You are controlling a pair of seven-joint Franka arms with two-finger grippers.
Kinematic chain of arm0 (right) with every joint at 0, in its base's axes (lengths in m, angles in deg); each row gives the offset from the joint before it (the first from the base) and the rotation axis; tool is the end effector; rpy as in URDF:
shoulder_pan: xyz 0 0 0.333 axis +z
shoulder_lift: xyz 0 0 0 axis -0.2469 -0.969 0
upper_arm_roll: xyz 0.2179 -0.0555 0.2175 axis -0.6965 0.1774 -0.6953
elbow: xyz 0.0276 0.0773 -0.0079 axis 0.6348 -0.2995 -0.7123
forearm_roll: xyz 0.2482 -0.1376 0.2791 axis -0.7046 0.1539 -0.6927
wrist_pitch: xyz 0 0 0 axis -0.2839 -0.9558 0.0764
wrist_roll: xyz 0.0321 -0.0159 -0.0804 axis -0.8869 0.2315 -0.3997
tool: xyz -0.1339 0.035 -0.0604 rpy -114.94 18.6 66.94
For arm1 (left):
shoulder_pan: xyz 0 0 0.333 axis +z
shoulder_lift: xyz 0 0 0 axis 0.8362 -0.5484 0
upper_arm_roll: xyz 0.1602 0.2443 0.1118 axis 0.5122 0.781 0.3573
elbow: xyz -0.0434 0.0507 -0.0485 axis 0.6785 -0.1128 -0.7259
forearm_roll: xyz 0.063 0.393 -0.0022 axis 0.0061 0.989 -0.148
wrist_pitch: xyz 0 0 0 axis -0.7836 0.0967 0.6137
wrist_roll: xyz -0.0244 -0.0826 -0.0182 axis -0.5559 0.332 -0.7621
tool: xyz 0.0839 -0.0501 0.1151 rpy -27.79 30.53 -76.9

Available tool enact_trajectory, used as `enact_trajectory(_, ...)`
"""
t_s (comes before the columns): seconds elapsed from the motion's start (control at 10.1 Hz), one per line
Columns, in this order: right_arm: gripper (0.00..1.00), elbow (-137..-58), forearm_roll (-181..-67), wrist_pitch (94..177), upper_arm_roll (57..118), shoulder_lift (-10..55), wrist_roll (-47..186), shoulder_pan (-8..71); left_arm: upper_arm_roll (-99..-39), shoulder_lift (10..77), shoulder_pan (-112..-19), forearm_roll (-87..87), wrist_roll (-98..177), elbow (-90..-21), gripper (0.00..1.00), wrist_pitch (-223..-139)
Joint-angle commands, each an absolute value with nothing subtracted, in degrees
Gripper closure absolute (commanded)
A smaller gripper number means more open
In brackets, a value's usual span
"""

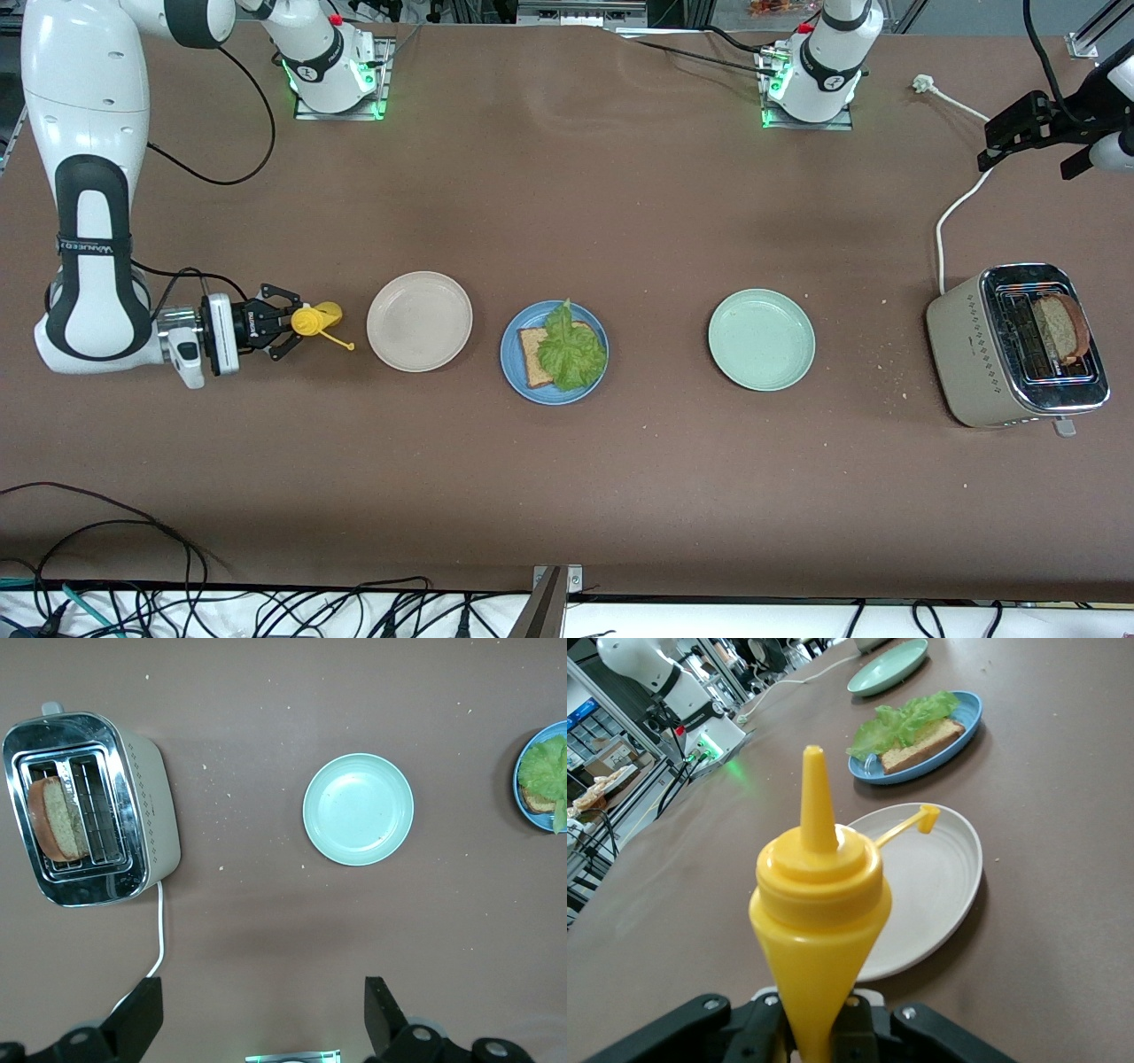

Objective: Make sandwich in blue plate with both arms
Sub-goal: 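Grasp the yellow squeeze bottle with the right gripper and lift it, then carry the yellow bottle with the right gripper over the blue plate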

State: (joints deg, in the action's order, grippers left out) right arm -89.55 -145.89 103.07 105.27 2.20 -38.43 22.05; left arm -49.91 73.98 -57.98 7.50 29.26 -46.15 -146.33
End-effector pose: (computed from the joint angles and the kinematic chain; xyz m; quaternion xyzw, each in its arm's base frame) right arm 0.6141 -0.0006 0.1719 -0.6780 -0.5440 -0.1462 0.4722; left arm 0.5168 -0.0047 0.6133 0.9990 -0.0360 -0.0229 0.0135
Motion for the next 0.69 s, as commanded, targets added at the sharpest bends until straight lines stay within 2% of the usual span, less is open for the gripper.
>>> enact_trajectory(0.0,0.99,-78.8,-138.0,101.4,105.1,2.1,-22.8,26.0,-50.3,74.1,-57.5,7.4,29.4,-44.5,0.00,-146.0)
enact_trajectory(0.3,0.99,-70.7,-129.1,102.7,105.4,2.1,-11.6,32.6,-50.1,74.2,-57.4,7.3,29.4,-44.5,0.00,-145.7)
enact_trajectory(0.59,0.98,-68.4,-120.2,109.1,105.5,2.1,-2.3,40.5,-50.2,74.1,-57.5,7.3,29.1,-44.4,0.00,-145.7)
